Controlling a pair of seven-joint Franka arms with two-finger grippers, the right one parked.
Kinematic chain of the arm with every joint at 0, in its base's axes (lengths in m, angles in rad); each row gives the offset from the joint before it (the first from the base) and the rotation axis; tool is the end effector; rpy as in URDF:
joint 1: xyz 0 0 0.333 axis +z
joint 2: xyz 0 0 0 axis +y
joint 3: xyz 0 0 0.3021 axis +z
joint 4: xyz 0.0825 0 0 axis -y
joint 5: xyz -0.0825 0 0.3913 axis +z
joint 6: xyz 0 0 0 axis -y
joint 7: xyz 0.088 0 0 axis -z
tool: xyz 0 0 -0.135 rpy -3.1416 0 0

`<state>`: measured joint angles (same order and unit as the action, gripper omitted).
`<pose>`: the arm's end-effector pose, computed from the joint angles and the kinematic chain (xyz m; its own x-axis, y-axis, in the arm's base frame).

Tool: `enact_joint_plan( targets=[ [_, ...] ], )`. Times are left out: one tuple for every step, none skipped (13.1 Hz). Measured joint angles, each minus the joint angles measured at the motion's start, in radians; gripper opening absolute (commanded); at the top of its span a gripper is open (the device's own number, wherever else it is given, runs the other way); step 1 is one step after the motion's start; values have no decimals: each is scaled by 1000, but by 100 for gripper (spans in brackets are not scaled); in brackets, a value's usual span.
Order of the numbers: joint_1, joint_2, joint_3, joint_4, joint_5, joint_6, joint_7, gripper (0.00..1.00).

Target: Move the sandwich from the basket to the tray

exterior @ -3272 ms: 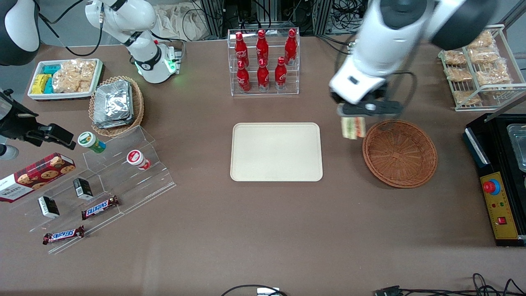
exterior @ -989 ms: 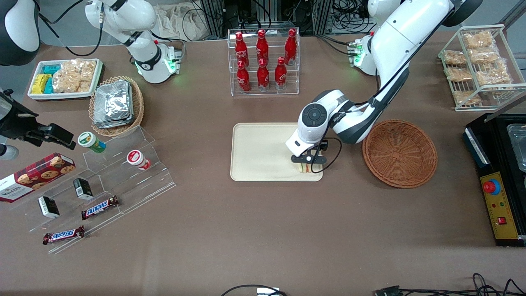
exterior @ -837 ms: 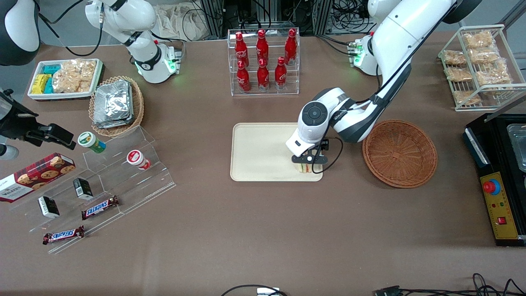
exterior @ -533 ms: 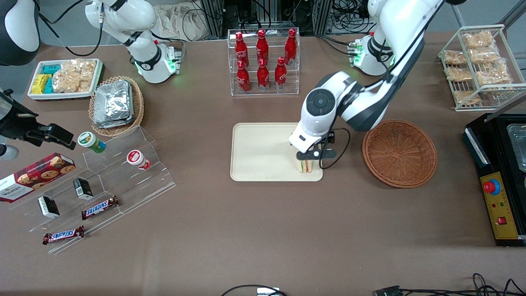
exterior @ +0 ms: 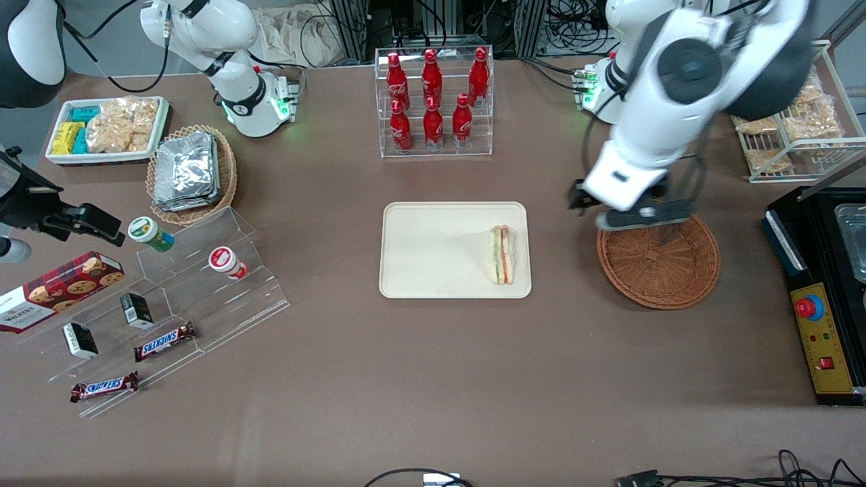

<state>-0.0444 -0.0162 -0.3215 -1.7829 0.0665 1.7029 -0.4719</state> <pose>0.5226 -0.1924 0.5007 0.9950 0.0963 -0.0259 0.0936 -0.9913 -0.0921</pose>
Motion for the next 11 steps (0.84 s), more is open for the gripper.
enact_joint_plan(
  targets=[
    [-6, -33, 62, -3, -3, -23, 48, 100],
    [-12, -61, 117, -8, -6, -42, 93, 100],
    [-16, -87, 165, -16, -8, -55, 132, 100],
    [-20, -109, 206, -29, -10, -60, 164, 100],
    [-21, -126, 240, -43, -11, -60, 192, 100],
    [-21, -137, 264, -53, -12, -61, 209, 100],
    [-21, -142, 277, -58, -13, -62, 216, 100],
    [-23, -143, 284, -59, -13, -62, 217, 100],
    [-25, -143, 288, -59, -13, -62, 217, 100],
    [-27, -144, 290, -59, -13, -62, 217, 100],
    [-28, -144, 291, -58, -13, -62, 217, 100]
  ],
)
